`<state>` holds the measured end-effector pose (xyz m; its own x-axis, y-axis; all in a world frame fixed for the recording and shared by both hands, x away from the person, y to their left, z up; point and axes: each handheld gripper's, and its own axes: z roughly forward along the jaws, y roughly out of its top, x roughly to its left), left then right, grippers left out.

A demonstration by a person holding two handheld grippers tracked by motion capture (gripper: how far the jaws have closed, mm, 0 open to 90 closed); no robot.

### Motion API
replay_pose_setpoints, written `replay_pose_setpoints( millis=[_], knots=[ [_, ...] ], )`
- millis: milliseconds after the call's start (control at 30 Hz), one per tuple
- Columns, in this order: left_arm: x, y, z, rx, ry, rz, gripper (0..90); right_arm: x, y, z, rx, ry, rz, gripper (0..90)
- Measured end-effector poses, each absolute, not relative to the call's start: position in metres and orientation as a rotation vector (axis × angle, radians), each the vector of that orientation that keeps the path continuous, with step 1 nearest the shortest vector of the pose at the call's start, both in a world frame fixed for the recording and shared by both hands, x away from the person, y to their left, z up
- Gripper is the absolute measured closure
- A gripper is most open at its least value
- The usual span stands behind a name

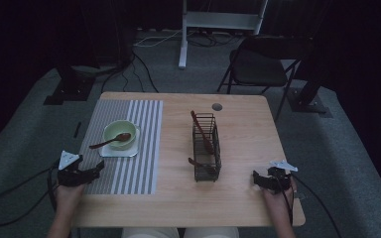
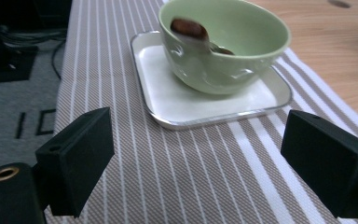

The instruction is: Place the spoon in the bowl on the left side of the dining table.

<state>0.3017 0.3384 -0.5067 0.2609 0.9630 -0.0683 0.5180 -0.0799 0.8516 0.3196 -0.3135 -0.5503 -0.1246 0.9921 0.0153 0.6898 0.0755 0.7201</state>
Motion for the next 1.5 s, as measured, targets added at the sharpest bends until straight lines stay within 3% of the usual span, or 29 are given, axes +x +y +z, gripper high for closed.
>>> replay_pose_setpoints(
  millis=[1500],
  knots=[
    [0.217, 0.336, -0.532, 1.729, 1.371, 0.66, 9.5, 0.32, -0.314, -0.55, 1.661, 1.87, 0.81, 12.0]
  ],
)
